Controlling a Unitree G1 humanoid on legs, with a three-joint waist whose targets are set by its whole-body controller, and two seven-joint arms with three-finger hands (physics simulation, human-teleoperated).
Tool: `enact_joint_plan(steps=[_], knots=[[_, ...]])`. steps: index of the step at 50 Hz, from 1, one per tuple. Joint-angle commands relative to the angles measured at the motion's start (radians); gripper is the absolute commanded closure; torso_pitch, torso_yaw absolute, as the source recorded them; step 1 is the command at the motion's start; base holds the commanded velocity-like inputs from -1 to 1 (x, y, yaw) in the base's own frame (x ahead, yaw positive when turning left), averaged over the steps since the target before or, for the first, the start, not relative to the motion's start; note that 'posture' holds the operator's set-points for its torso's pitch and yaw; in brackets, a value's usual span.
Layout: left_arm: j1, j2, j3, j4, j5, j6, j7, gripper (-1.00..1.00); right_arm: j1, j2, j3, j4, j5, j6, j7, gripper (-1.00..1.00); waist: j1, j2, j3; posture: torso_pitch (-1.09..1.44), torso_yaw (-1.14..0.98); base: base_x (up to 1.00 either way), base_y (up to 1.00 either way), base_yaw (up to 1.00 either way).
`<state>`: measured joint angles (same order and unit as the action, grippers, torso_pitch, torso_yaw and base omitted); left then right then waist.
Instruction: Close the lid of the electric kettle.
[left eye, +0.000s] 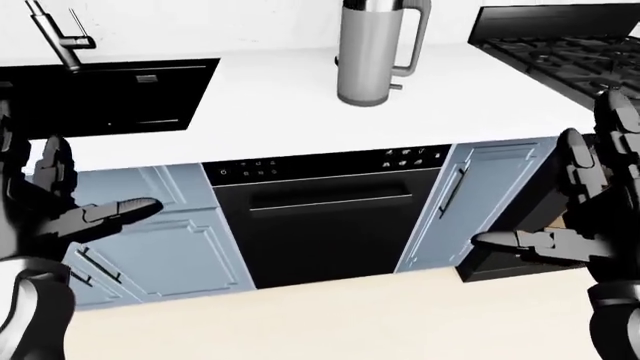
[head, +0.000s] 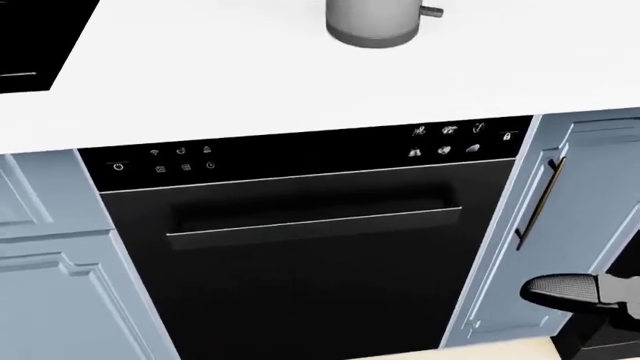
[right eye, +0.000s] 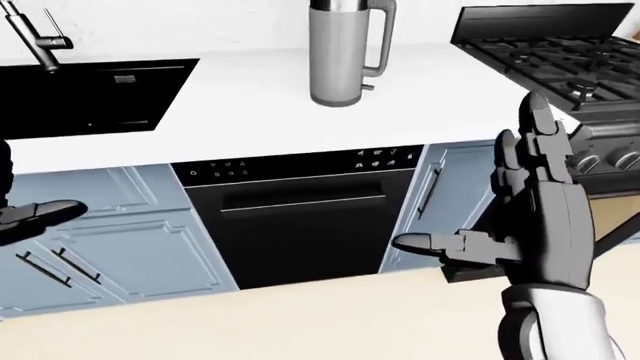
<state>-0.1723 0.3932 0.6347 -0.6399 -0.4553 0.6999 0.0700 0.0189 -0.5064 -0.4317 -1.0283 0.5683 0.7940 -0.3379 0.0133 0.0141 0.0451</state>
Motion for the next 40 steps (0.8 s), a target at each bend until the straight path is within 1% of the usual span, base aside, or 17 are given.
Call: enact_joint_plan(steps=[1, 4, 5, 6, 7, 8, 14, 16, 18, 19, 21, 27, 29, 31, 32, 34, 40], knots=[[-0.017, 0.011, 0.002, -0.031, 0.000, -0.033, -0.010, -1.00, -0.010, -0.011, -0.016, -0.019, -0.010, -0.031, -0.007, -1.00, -0.001, 0.002, -0.006, 0.00, 0.00, 0.18, 0.00, 0.00], [-0.017, 0.010, 0.002, -0.029, 0.004, -0.033, -0.013, -1.00, -0.011, -0.016, -0.018, -0.019, -0.003, -0.031, -0.012, -1.00, 0.004, -0.045, -0.008, 0.00, 0.00, 0.16, 0.00, 0.00], [-0.018, 0.010, 0.004, -0.031, 0.002, -0.031, -0.012, -1.00, -0.009, -0.014, -0.018, -0.019, -0.004, -0.032, -0.011, -1.00, 0.004, -0.074, -0.018, 0.00, 0.00, 0.16, 0.00, 0.00], [-0.019, 0.010, 0.004, -0.032, 0.002, -0.029, -0.012, -1.00, -0.009, -0.013, -0.018, -0.019, -0.005, -0.032, -0.010, -1.00, 0.008, -0.079, -0.029, 0.00, 0.00, 0.17, 0.00, 0.00], [-0.018, 0.010, 0.004, -0.033, 0.003, -0.029, -0.013, -1.00, -0.010, -0.015, -0.021, -0.019, -0.001, -0.030, -0.012, -1.00, -0.007, -0.058, -0.013, 0.00, 0.00, 0.17, 0.00, 0.00], [-0.019, 0.011, 0.004, -0.034, 0.002, -0.027, -0.012, -1.00, -0.009, -0.015, -0.021, -0.019, -0.001, -0.032, -0.011, -1.00, -0.005, -0.071, -0.006, 0.00, 0.00, 0.17, 0.00, 0.00], [-0.020, 0.010, 0.004, -0.026, 0.005, -0.033, -0.015, -1.00, -0.009, -0.023, -0.023, -0.019, 0.009, -0.032, -0.020, -1.00, -0.016, -0.024, 0.000, 0.00, 0.00, 0.17, 0.00, 0.00], [-0.019, 0.010, 0.003, -0.023, 0.007, -0.038, -0.016, -1.00, -0.007, -0.025, -0.022, -0.019, 0.011, -0.034, -0.023, -1.00, -0.021, 0.003, 0.001, 0.00, 0.00, 0.17, 0.00, 0.00], [-0.015, 0.006, -0.003, -0.013, 0.017, -0.051, -0.020, -1.00, -0.005, -0.022, -0.022, -0.019, 0.008, -0.036, -0.020, -1.00, -0.023, 0.060, -0.017, 0.00, 0.00, 0.16, 0.00, 0.00], [-0.017, 0.007, 0.000, -0.020, 0.013, -0.042, -0.018, -1.00, -0.006, -0.016, -0.022, -0.019, 0.001, -0.035, -0.014, -1.00, -0.015, 0.043, -0.019, 0.00, 0.00, 0.17, 0.00, 0.00], [-0.015, 0.005, -0.001, -0.019, 0.015, -0.044, -0.020, -1.00, -0.008, -0.018, -0.023, -0.019, 0.004, -0.033, -0.015, -1.00, -0.010, 0.047, -0.004, 0.00, 0.00, 0.17, 0.00, 0.00], [-0.015, 0.004, 0.001, -0.024, 0.014, -0.040, -0.020, -1.00, -0.004, -0.024, -0.020, -0.019, 0.011, -0.038, -0.024, -1.00, 0.000, -0.002, -0.005, 0.00, 0.00, 0.17, 0.00, 0.00], [-0.014, 0.003, -0.001, -0.022, 0.017, -0.043, -0.022, -1.00, -0.003, -0.023, -0.017, -0.019, 0.009, -0.038, -0.025, -1.00, 0.004, -0.031, -0.007, 0.00, 0.00, 0.16, 0.00, 0.00], [-0.014, 0.002, -0.001, -0.020, 0.017, -0.045, -0.022, -1.00, -0.005, -0.015, -0.013, -0.019, -0.003, -0.037, -0.016, -1.00, 0.004, -0.086, -0.021, 0.00, 0.00, 0.17, 0.00, 0.00], [-0.014, 0.002, 0.000, -0.021, 0.017, -0.044, -0.022, -1.00, -0.006, -0.009, -0.012, -0.019, -0.012, -0.035, -0.009, -1.00, -0.002, -0.066, -0.018, 0.00, 0.00, 0.16, 0.00, 0.00], [-0.015, 0.003, -0.002, -0.020, 0.017, -0.044, -0.021, -1.00, -0.010, 0.003, -0.012, -0.019, -0.027, -0.030, 0.004, -1.00, -0.007, -0.071, -0.007, 0.00, 0.00, 0.17, 0.00, 0.00], [-0.017, 0.002, -0.005, -0.018, 0.021, -0.045, -0.023, -1.00, -0.020, 0.027, -0.010, -0.019, -0.057, -0.020, 0.032, -1.00, -0.017, -0.019, 0.001, 0.00, 0.00, 0.17, 0.00, 0.00]])
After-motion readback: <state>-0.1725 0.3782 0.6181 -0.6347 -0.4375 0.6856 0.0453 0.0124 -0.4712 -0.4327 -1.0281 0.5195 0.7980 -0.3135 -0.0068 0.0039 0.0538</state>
